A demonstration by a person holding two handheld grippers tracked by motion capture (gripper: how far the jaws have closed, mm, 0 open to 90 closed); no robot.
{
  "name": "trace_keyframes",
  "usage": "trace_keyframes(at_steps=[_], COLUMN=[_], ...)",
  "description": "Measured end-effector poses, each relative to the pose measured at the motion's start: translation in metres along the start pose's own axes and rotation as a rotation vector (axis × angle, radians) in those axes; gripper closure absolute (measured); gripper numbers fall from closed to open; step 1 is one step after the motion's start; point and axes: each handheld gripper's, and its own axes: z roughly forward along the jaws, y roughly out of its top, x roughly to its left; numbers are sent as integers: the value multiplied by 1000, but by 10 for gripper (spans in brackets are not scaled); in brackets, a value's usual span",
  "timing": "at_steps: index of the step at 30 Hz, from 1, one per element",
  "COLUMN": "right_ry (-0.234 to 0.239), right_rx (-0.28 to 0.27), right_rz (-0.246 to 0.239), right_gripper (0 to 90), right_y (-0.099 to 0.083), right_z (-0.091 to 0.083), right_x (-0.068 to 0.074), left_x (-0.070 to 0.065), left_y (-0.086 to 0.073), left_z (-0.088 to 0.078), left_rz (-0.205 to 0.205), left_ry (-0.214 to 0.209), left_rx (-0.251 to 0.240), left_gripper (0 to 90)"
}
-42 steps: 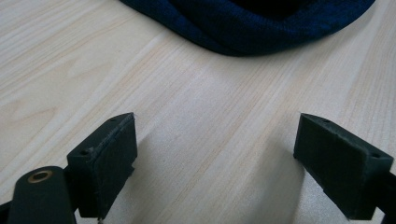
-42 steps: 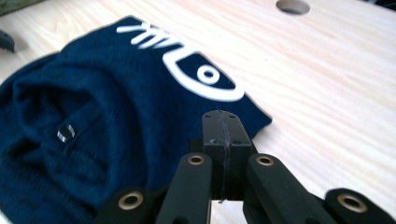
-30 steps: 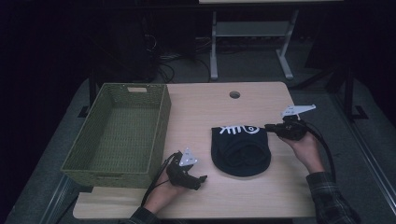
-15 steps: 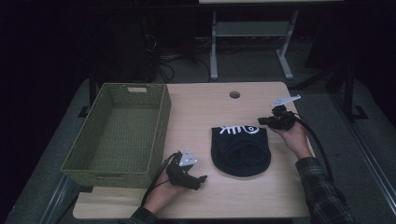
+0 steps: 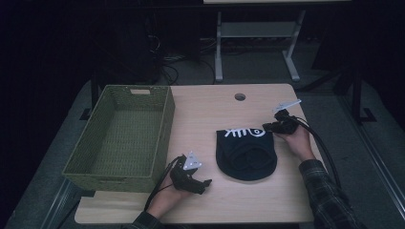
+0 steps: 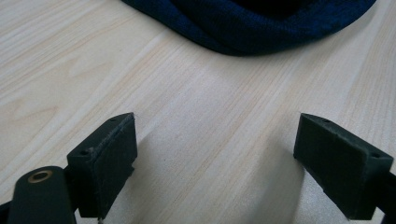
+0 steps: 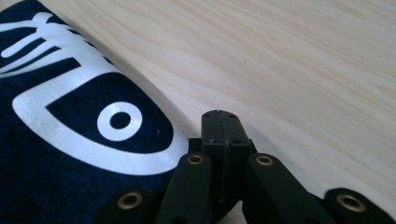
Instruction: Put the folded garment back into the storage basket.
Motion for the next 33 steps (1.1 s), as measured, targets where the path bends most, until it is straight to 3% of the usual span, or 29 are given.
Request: trace_keyframes(at_steps=[15,20,33], right_ry=[10,25,54], right_rx=[30,27,4], right_rz=[-33,-21,-45], right_gripper=[900,900,900], right_y=[-8,-17,-38], right_z=[-9,-16,-32], right_x=[4,6,10], left_x=[0,0,0], left_y=[0,0,0], left_z=[0,0,0], left_rz=[0,1,-2], left_ry=[0,0,1], left_rx=[0,1,-2], left_gripper=[124,124,125])
